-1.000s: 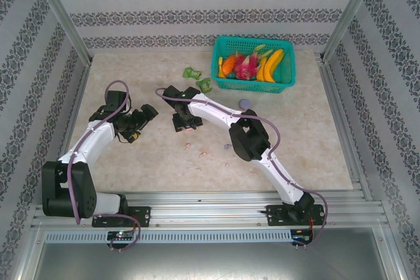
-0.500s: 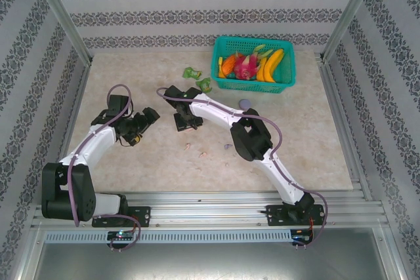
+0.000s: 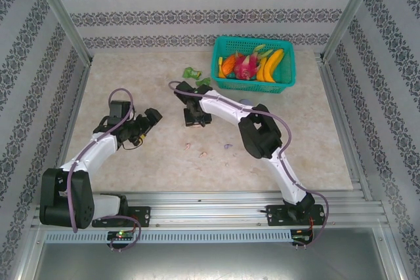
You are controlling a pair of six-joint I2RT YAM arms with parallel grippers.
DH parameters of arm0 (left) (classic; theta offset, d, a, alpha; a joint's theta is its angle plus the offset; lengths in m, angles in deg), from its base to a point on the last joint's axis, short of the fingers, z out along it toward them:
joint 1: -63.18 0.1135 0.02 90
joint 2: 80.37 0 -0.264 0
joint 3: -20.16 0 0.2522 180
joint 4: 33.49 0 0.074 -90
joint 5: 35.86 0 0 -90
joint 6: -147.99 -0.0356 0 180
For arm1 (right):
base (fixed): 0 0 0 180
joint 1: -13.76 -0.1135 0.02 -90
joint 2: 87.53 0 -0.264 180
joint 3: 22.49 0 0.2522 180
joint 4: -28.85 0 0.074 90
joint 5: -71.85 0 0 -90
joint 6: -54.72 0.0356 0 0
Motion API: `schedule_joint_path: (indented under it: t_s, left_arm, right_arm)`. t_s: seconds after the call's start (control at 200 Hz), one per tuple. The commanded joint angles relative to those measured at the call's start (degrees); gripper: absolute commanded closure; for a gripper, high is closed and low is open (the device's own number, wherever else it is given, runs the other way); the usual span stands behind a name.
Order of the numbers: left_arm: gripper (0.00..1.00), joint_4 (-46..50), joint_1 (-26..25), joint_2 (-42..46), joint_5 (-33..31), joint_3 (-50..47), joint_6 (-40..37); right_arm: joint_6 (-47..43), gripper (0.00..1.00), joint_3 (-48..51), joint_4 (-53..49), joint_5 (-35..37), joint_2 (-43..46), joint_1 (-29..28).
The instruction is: Insert the wireless bluetooth earbuds into the charging case
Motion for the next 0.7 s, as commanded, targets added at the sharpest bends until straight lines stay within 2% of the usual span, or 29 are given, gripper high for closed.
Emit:
schedule_joint_path:
  t_s: [0.0,0.12,0.255,0.485,0.699]
  left_arm:
    - [0.0,-12.38,-2.39,0.4,1.37,-2.52,0.59]
    - [0.0,-22.36,-4.92,-1.86,1.41,-4.5,0.88]
    - [0.0,-29.07,-8.07,-5.61,0.69,-3.88,-0.08]
    - [0.0,-37.39,-12.9,-10.9,-0.7,-3.02,-2.29]
    - [0.0,-40.96,-16.46,-12.9,-2.69,-3.72,-2.92]
  right_arm:
    - [4.17,0.5,0.57,1.07,0.26,4.2,1.16]
    - [7.83,0.5,-0.1,1.39,-1.46,5.36,2.8]
    - [11.7,0.49,-0.82,1.72,-3.21,6.4,4.54]
    - [18.53,0.49,0.27,3.81,-6.45,7.85,6.59]
    - [23.74,0.49,0.84,6.37,-9.39,8.79,7.76]
